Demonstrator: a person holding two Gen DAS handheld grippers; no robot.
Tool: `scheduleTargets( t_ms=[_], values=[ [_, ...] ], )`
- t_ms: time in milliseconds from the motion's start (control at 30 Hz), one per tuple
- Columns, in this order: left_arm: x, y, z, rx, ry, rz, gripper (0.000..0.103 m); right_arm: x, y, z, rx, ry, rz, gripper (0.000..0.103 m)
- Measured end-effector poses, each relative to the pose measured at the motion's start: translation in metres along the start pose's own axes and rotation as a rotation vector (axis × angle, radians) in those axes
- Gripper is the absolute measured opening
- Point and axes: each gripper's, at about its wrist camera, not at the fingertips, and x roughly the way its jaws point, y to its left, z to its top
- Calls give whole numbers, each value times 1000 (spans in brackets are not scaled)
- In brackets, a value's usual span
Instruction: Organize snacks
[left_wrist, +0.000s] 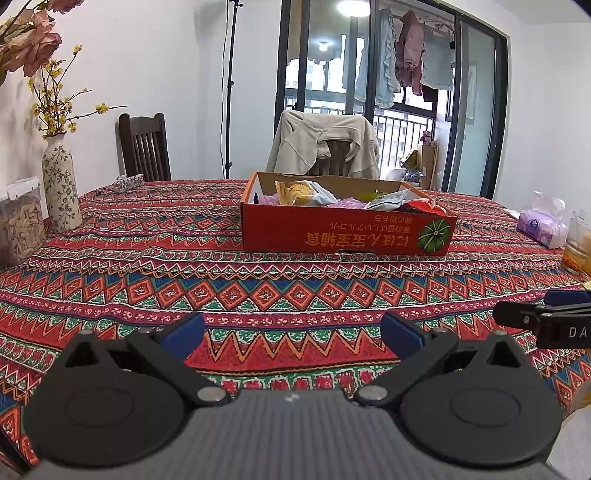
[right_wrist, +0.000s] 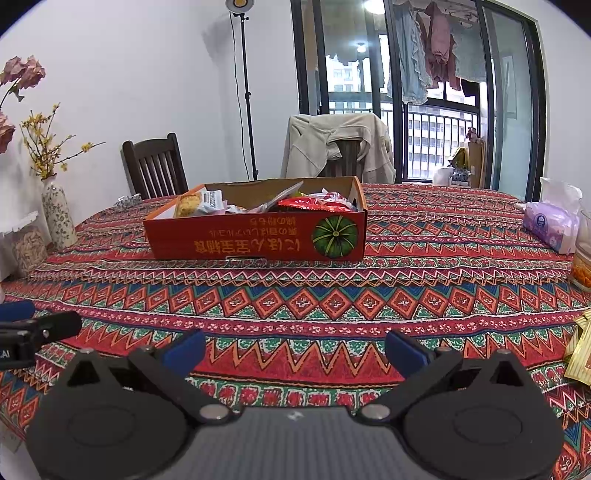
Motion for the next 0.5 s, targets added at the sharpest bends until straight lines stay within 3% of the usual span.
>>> scheduleTargets(
  t_ms=[500],
  values=[
    [0, 0, 0, -4, -4, -5, 103, 2, -3, -5, -1, 9, -3, 103]
  ],
)
